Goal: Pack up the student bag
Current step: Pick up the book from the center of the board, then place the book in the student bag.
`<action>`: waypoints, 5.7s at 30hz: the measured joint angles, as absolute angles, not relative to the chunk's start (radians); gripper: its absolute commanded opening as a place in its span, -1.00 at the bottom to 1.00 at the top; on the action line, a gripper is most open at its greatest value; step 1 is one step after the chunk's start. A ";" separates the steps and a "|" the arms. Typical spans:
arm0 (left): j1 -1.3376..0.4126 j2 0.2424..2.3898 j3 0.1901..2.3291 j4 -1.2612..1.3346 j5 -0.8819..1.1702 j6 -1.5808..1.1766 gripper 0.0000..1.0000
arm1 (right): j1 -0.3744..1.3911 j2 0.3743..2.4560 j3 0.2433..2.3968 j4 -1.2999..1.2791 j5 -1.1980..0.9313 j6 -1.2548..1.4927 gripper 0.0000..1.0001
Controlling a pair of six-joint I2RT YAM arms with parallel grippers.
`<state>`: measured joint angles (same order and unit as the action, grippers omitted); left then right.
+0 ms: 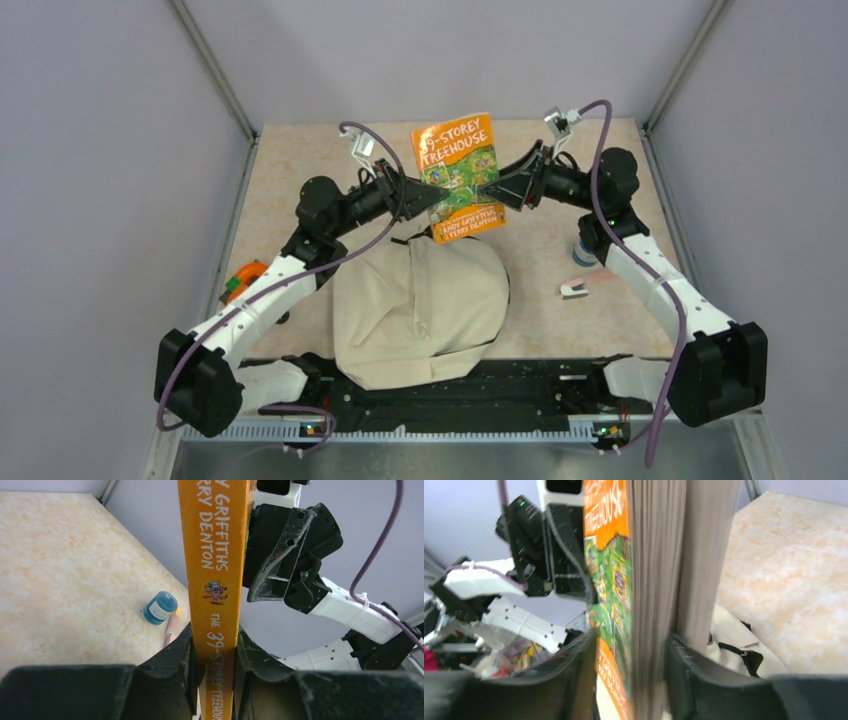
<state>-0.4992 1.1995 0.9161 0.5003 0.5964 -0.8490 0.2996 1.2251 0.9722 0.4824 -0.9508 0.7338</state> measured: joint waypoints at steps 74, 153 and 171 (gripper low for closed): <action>-1.277 1.924 1.420 -0.504 -0.628 -0.544 0.47 | 0.206 1.047 1.021 -0.460 0.107 0.358 -1.00; -1.206 0.558 0.724 -0.350 -0.669 -0.443 -1.00 | 0.882 1.419 0.633 0.308 -0.273 1.058 -1.00; -1.205 0.558 0.709 -0.285 -0.648 -0.442 -1.00 | 0.987 1.753 0.869 0.436 -0.168 1.012 0.15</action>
